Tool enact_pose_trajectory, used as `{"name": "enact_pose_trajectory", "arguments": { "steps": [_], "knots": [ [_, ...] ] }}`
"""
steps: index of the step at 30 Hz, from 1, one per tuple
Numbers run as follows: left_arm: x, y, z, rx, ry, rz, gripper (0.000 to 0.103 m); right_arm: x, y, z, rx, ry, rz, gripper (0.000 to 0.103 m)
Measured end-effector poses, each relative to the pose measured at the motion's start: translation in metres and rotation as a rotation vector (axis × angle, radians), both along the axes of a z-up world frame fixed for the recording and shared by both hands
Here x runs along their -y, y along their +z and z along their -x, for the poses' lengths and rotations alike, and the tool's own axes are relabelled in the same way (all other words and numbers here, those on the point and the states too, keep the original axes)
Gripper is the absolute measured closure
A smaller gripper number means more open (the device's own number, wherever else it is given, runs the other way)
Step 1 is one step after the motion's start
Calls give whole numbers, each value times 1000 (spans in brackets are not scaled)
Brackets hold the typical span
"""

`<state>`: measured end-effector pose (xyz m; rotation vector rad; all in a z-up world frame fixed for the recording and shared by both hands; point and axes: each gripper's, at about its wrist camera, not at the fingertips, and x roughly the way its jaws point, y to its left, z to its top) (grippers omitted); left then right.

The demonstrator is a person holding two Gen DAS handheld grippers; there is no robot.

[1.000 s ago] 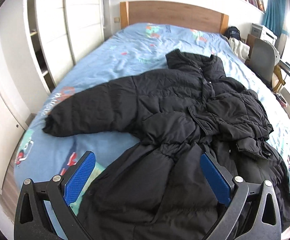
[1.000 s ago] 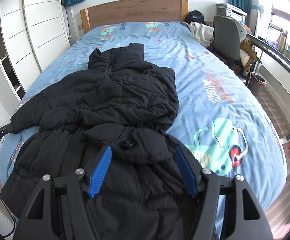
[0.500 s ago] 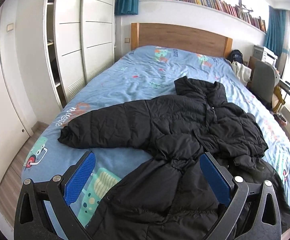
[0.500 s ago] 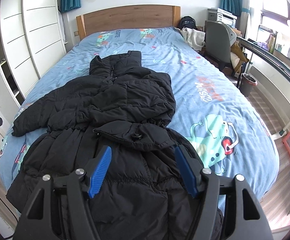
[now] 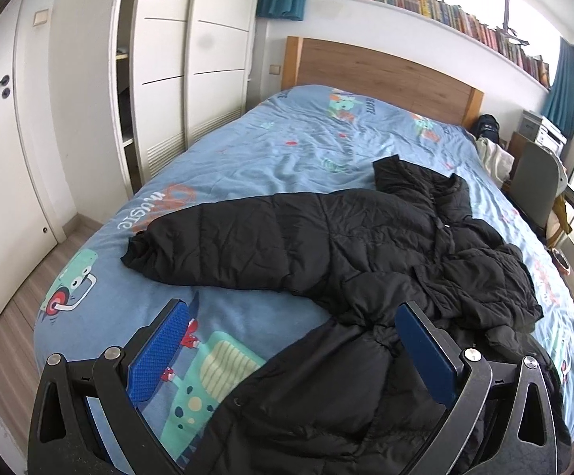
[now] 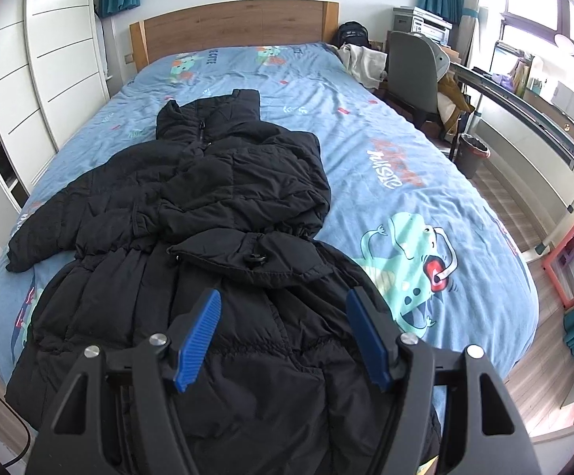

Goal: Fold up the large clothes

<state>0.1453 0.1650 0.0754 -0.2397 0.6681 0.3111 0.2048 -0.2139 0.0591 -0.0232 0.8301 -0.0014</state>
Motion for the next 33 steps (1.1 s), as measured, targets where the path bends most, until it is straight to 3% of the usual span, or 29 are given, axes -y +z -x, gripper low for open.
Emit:
{"name": "enact_pose_trajectory", "arguments": {
  "steps": [13,18,28,33],
  "knots": [
    [-56,-25,-5,-42,101,25,1,-18,-17,-16,-48,0,7,38],
    [-91,-42,-18,-68,149,74,1,-20,-23,-24,-70,-8,9,38],
    [-169,-93,-64,-111,222,269,1,-11,-34,-41,-111,-34,22,38],
    [-210,-127,-78,-59,239,510,1,1,-39,-48,-125,-63,22,38]
  ]
}}
